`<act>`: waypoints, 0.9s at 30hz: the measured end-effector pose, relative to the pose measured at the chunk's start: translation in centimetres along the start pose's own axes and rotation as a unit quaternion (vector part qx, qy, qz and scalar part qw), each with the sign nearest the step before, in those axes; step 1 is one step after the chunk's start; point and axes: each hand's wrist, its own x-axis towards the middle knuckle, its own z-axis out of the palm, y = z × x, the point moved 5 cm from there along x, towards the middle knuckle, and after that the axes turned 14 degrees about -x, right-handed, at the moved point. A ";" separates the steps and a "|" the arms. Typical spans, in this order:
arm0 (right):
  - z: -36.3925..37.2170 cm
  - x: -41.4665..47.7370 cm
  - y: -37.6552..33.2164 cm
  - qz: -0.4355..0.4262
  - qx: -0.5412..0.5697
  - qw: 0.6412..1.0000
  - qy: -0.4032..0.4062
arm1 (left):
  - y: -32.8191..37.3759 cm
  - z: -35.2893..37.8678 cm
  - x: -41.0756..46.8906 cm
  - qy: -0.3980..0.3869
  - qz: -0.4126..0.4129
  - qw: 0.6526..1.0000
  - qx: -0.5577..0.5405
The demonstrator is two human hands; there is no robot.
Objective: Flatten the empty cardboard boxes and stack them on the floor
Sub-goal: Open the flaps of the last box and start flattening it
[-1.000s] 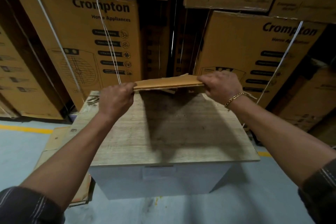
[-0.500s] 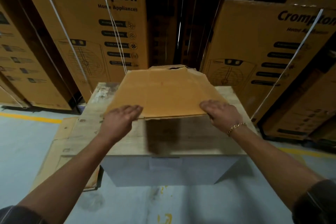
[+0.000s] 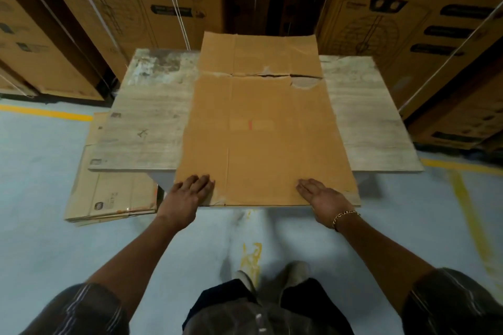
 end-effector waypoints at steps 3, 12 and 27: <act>1.6 -0.1 0.6 0.031 0.103 0.994 -0.010 | -0.6 1.6 -0.4 -0.040 -0.082 0.991 -0.101; 6.4 -0.7 10.2 0.435 0.516 0.738 0.011 | -4.6 0.4 1.2 0.111 -0.413 0.687 -0.588; 10.8 2.7 13.8 0.386 0.606 0.692 -0.065 | -7.6 -0.2 4.5 0.107 -0.432 0.628 -0.639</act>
